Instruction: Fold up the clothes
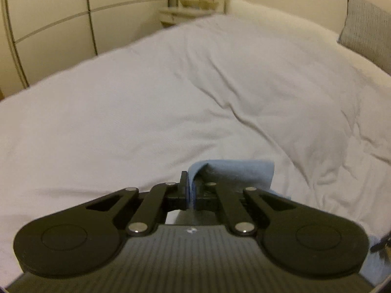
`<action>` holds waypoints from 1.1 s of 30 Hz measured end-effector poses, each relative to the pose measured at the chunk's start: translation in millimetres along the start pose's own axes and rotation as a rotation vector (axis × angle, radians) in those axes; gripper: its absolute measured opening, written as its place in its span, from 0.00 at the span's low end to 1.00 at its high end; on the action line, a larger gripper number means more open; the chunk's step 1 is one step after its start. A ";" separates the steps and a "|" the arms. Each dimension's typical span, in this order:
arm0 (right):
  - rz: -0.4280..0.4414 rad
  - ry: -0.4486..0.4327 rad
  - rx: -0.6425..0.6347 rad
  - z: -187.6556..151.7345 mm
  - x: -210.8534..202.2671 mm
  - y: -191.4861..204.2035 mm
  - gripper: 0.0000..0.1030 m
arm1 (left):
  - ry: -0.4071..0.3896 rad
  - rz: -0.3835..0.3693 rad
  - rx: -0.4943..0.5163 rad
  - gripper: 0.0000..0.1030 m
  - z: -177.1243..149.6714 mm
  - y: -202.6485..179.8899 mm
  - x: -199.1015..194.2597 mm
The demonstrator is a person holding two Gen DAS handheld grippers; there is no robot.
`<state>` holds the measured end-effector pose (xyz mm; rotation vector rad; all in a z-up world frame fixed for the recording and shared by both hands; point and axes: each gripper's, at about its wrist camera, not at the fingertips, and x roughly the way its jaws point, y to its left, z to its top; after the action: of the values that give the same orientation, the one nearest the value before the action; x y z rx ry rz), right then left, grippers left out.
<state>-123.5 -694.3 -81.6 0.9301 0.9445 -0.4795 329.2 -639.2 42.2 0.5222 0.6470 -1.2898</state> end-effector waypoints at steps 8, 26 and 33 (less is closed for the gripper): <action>-0.192 -0.287 -0.247 10.5 -121.8 67.2 0.03 | -0.114 0.057 0.004 0.00 -16.3 5.8 -101.8; -0.546 -1.107 -0.452 -94.1 -457.9 252.9 0.02 | -0.662 0.083 -0.157 0.01 -31.8 -23.5 -544.7; -0.550 -1.184 -0.601 -29.4 -480.7 274.8 0.02 | -0.692 0.127 -0.229 0.02 -1.8 -11.5 -555.0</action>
<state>-196.0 -538.9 445.8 -0.2441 0.1719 -0.9829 235.7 -251.0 427.7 -0.0832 0.1700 -1.1579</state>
